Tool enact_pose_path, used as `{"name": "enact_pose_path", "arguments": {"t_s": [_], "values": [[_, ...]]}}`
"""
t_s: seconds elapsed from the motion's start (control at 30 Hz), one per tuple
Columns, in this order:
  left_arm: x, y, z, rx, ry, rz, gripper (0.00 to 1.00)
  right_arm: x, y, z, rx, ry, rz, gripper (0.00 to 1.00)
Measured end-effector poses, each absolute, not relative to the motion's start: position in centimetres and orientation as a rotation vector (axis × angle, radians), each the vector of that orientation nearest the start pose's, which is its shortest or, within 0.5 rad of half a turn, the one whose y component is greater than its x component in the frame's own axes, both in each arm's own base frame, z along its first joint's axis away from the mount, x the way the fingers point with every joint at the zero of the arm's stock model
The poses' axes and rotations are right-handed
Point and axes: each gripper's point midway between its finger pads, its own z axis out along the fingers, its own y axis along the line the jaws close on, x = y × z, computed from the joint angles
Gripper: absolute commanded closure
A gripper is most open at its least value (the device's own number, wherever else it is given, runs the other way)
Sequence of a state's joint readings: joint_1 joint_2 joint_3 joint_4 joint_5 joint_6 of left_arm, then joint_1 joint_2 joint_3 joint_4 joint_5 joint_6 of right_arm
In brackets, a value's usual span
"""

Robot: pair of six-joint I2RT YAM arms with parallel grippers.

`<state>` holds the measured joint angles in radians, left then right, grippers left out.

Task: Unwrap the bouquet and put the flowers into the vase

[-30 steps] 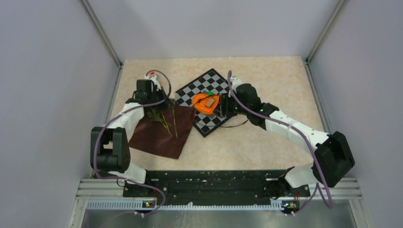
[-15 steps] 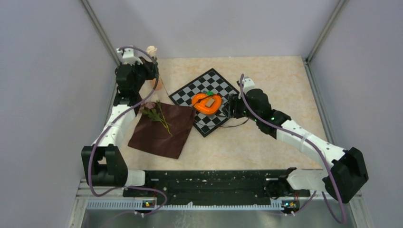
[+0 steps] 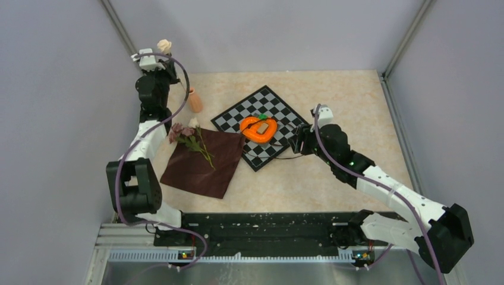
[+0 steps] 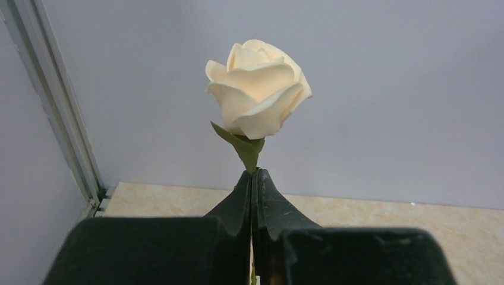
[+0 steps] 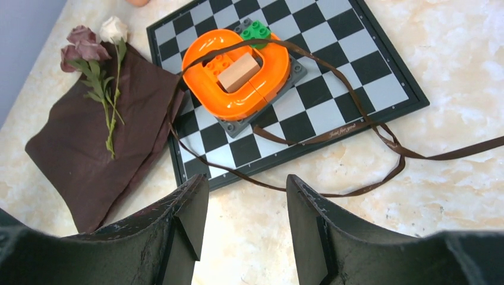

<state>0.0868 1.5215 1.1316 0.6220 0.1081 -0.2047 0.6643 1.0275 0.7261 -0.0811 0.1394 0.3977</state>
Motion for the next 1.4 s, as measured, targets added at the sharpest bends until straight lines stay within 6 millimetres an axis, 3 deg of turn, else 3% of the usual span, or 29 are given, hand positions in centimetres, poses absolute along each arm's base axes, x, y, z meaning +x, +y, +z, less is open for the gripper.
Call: {"name": "enact_pose_path", "arguments": {"t_s": [0.37, 1.13, 1.4], "values": [[54.8, 3.1, 34.5, -0.085, 1.310, -0.128, 1.00, 28.9, 21.1, 20.2, -0.127, 1.953, 0.567, 0.47], [57.7, 2.4, 31.6, -0.022, 1.314, -0.122, 1.00, 29.4, 20.9, 19.5, -0.113, 1.973, 0.538, 0.47], [58.6, 1.8, 29.1, 0.008, 1.354, -0.101, 1.00, 29.5, 20.8, 19.5, -0.108, 1.971, 0.532, 0.47]]}}
